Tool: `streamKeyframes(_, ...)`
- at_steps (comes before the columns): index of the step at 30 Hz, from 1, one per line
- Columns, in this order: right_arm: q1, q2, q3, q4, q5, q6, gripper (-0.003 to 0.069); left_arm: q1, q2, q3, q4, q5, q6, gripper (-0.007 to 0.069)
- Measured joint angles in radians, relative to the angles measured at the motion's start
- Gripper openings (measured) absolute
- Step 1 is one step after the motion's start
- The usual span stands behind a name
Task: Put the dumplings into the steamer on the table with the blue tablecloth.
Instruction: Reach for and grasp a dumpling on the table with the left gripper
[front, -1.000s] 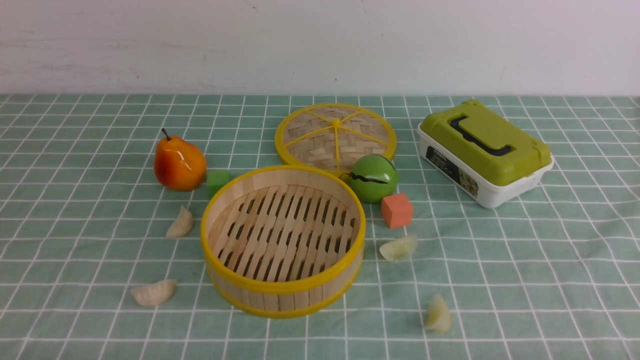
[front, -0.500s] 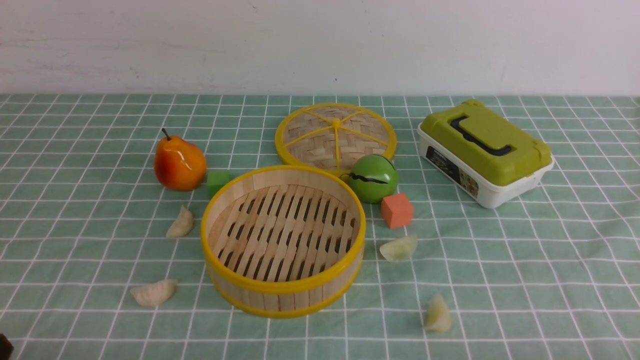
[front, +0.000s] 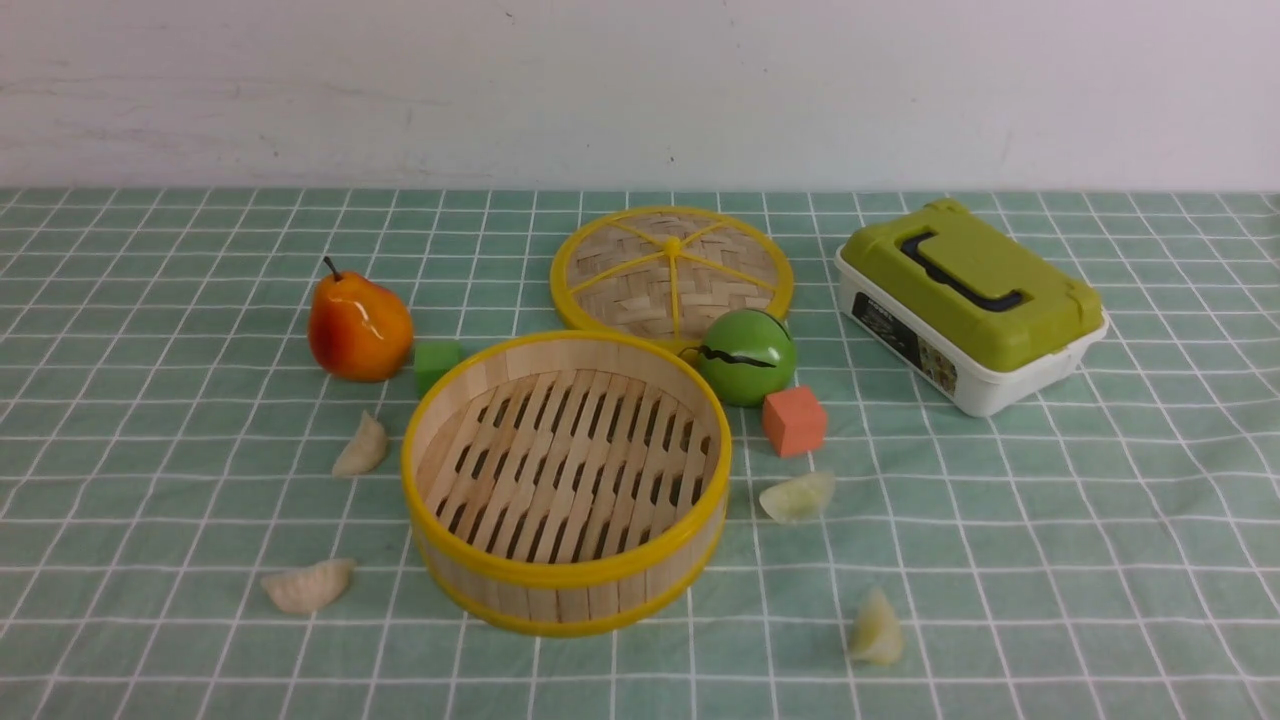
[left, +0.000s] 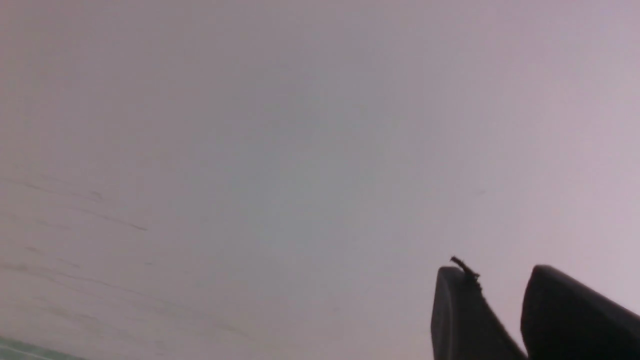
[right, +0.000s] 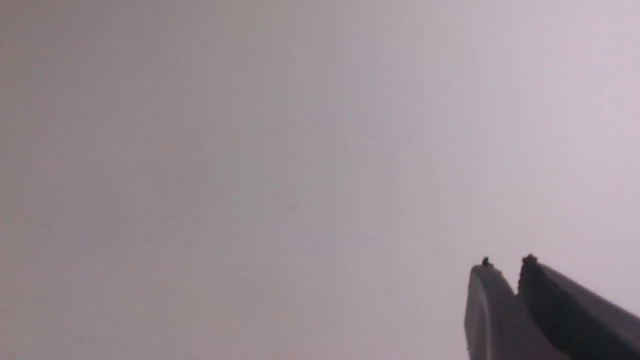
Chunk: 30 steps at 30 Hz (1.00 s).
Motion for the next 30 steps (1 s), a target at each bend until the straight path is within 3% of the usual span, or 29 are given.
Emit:
streamKeyframes(1, 0.000, 0.000, 0.000, 0.000, -0.001, 0.011, 0.0092, 0.000, 0.000, 0.000, 0.000, -0.003, -0.021, 0.0188)
streamKeyframes(4, 0.000, 0.000, -0.060, 0.000, 0.060, 0.066, 0.0092, 0.000, 0.000, -0.039, 0.041, 0.034, -0.383, 0.0178)
streamKeyframes(6, 0.000, 0.000, -0.123, 0.000, 0.137, 0.062, 0.0076, 0.000, 0.000, -0.104, 0.084, 0.103, -0.435, 0.0152)
streamKeyframes(10, 0.000, 0.036, -0.304, 0.000, 0.394, -0.021, -0.0003, 0.000, 0.077, -0.350, 0.197, 0.350, -0.440, 0.0016)
streamKeyframes(11, 0.000, 0.076, -0.356, 0.000, 0.480, -0.059, -0.0012, 0.000, 0.136, -0.433, 0.222, 0.422, -0.421, -0.0014)
streamKeyframes(16, 0.000, 0.264, -0.479, 0.000, 0.797, -0.181, -0.0009, 0.000, 0.427, -0.670, 0.266, 0.604, -0.353, -0.0014)
streamKeyframes(23, 0.000, 0.502, -0.490, 0.068, 1.126, -0.203, -0.0008, -0.049, 0.684, -0.759, 0.185, 0.870, -0.208, -0.0014)
streamKeyframes(26, 0.000, 0.612, -0.490, 0.126, 1.268, -0.231, -0.0008, -0.129, 0.779, -0.765, 0.062, 1.035, -0.043, -0.0014)
streamKeyframes(27, 0.000, 0.686, -0.490, 0.166, 1.320, -0.276, -0.0008, -0.173, 0.841, -0.767, -0.008, 1.113, 0.069, -0.0014)
streamKeyframes(30, 0.013, 0.797, -0.490, 0.266, 1.325, -0.392, -0.0006, -0.231, 0.974, -0.771, -0.142, 1.187, 0.252, -0.0014)
